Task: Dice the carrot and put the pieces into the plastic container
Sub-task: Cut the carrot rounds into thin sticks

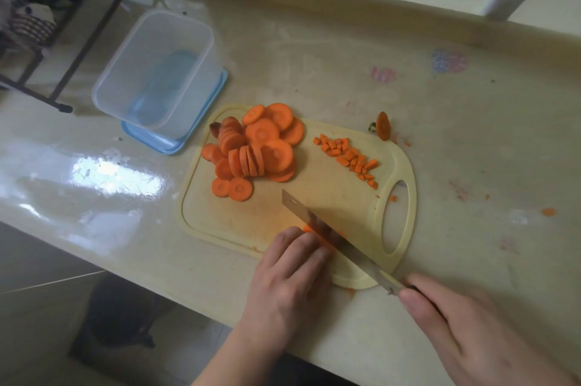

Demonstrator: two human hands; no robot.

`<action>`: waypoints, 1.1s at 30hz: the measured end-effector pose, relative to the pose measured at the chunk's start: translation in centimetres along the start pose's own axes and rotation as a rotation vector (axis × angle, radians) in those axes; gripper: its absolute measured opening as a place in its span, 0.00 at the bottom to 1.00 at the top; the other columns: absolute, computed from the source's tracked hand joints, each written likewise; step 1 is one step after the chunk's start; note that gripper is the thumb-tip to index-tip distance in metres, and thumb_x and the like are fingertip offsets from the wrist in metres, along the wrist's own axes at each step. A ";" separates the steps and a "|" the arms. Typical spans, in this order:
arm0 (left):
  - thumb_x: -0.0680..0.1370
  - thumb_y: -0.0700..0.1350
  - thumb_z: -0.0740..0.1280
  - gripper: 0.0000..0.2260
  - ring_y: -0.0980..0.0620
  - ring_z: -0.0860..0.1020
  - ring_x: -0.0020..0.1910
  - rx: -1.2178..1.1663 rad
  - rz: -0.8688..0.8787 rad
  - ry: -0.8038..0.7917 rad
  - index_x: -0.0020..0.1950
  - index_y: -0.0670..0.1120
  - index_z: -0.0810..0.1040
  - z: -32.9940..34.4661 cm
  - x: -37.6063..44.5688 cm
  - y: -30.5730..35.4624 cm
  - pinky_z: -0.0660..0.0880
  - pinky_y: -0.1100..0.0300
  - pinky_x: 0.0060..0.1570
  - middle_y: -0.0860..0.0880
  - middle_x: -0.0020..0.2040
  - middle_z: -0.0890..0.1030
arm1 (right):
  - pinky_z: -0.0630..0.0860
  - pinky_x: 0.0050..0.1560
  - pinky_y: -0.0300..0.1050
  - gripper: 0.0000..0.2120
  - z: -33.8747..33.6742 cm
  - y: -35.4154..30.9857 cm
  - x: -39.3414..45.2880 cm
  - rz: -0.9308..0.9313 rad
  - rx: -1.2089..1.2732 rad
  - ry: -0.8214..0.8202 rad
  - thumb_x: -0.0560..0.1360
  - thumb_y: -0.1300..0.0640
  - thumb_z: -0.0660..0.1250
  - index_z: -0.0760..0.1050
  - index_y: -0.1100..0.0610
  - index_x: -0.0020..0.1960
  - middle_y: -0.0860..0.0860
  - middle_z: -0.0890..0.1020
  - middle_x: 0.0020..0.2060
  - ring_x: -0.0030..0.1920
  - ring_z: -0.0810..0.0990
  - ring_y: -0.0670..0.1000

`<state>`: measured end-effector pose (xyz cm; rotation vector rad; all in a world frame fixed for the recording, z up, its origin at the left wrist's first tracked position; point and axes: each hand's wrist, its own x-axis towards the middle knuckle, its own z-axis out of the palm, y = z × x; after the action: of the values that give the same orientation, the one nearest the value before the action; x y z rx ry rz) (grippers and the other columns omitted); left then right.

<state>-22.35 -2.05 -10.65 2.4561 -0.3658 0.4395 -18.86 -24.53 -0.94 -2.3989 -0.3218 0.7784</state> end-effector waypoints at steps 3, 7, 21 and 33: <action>0.72 0.33 0.77 0.09 0.42 0.77 0.55 -0.027 -0.009 -0.010 0.51 0.36 0.84 0.0 -0.5 -0.2 0.76 0.53 0.57 0.43 0.54 0.81 | 0.74 0.38 0.36 0.24 0.2 0.2 -1.0 0.045 -0.030 0.013 0.67 0.26 0.38 0.65 0.35 0.47 0.43 0.78 0.39 0.37 0.77 0.41; 0.74 0.34 0.74 0.07 0.41 0.78 0.54 -0.045 -0.003 -0.017 0.51 0.36 0.85 0.1 -0.8 -0.4 0.76 0.51 0.55 0.42 0.53 0.83 | 0.76 0.41 0.35 0.36 0.8 0.9 -1.9 0.106 -0.118 -0.013 0.60 0.22 0.24 0.61 0.33 0.51 0.44 0.79 0.39 0.39 0.77 0.40; 0.77 0.37 0.72 0.05 0.43 0.78 0.53 -0.047 -0.002 0.039 0.50 0.37 0.85 0.3 -0.9 -0.5 0.77 0.55 0.56 0.43 0.51 0.83 | 0.71 0.36 0.46 0.32 2.4 0.0 0.8 -0.014 -0.061 -0.009 0.68 0.25 0.33 0.63 0.47 0.46 0.50 0.75 0.31 0.33 0.73 0.48; 0.75 0.36 0.74 0.04 0.42 0.79 0.53 -0.034 -0.014 0.075 0.47 0.36 0.85 0.4 -1.1 -0.4 0.77 0.55 0.55 0.42 0.50 0.84 | 0.76 0.38 0.40 0.36 1.7 0.0 -2.4 0.131 -0.137 0.014 0.61 0.22 0.28 0.63 0.40 0.49 0.49 0.78 0.35 0.34 0.77 0.45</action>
<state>-23.13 -1.76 -11.61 2.4003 -0.3223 0.5137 -21.79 -24.69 -1.03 -2.5742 -0.2202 0.8214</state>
